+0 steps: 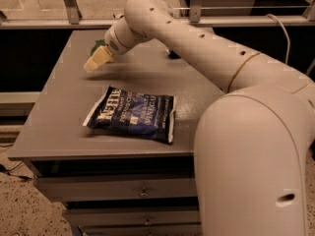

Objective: Move sponge near blue chip bag

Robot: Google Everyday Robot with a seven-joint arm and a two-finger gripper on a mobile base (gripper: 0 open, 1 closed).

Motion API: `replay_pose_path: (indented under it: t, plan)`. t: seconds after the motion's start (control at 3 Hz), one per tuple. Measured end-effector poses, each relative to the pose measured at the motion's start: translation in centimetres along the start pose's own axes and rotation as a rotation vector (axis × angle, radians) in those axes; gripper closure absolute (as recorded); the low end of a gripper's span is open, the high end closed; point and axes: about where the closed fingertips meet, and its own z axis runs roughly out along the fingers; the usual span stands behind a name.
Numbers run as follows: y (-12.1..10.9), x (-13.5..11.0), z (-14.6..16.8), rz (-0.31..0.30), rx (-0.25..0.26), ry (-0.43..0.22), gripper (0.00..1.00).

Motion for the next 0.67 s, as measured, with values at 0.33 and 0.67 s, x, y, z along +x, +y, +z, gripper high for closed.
replay_pose_path:
  t: [0.33, 0.67]
  plan:
    - [-0.27, 0.26, 0.73, 0.016, 0.015, 0.002, 0.15]
    - [-0.29, 0.49, 1.06, 0.023, 0.025, 0.003, 0.39]
